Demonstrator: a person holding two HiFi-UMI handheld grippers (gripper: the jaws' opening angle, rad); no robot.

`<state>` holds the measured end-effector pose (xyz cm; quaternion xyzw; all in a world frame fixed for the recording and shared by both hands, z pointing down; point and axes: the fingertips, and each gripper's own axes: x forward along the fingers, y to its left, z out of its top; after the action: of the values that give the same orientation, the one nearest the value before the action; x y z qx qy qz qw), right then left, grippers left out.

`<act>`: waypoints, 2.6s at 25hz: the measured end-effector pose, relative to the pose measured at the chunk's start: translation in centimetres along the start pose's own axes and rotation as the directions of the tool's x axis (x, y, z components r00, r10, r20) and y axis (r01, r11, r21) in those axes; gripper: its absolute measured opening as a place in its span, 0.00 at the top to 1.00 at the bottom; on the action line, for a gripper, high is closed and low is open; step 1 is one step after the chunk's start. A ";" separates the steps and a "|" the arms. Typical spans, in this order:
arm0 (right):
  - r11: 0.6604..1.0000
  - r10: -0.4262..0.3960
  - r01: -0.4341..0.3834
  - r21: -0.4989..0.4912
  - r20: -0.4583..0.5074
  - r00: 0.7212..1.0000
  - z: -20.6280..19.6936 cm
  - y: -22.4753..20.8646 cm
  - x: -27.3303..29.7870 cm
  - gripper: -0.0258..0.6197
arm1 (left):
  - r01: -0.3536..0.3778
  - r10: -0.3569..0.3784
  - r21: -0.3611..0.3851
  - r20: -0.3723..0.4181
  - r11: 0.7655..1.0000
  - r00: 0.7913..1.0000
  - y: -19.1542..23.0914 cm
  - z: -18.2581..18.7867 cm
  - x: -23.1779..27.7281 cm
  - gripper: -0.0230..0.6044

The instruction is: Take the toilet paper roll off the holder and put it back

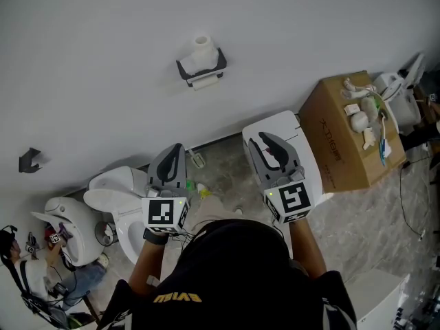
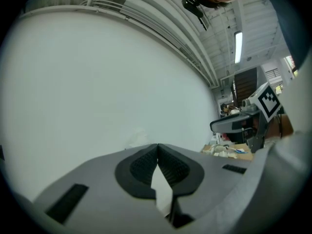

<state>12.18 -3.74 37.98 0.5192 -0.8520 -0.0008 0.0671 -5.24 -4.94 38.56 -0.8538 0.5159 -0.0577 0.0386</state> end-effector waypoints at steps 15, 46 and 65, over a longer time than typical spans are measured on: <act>1.000 0.017 -0.017 -0.010 -0.007 1.000 -0.3 0.1 -0.3 0.97 | -0.003 0.003 0.003 -0.003 1.000 1.000 -0.3 0.0 -0.2 0.95; 0.999 0.046 -0.047 -0.013 -0.043 0.998 -1.0 0.1 -0.4 0.97 | 0.007 -0.007 0.000 -0.011 1.000 1.000 -0.8 -0.3 0.4 0.95; 0.999 0.039 -0.040 -0.020 -0.054 0.998 -1.6 -0.6 -0.4 0.97 | -0.017 0.017 -0.026 -0.033 1.000 0.999 -0.4 -1.6 0.2 0.95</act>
<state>13.04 -3.57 39.47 0.5013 -0.8600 0.0055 0.0951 -5.02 -4.97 40.19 -0.8488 0.5244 -0.0644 0.0196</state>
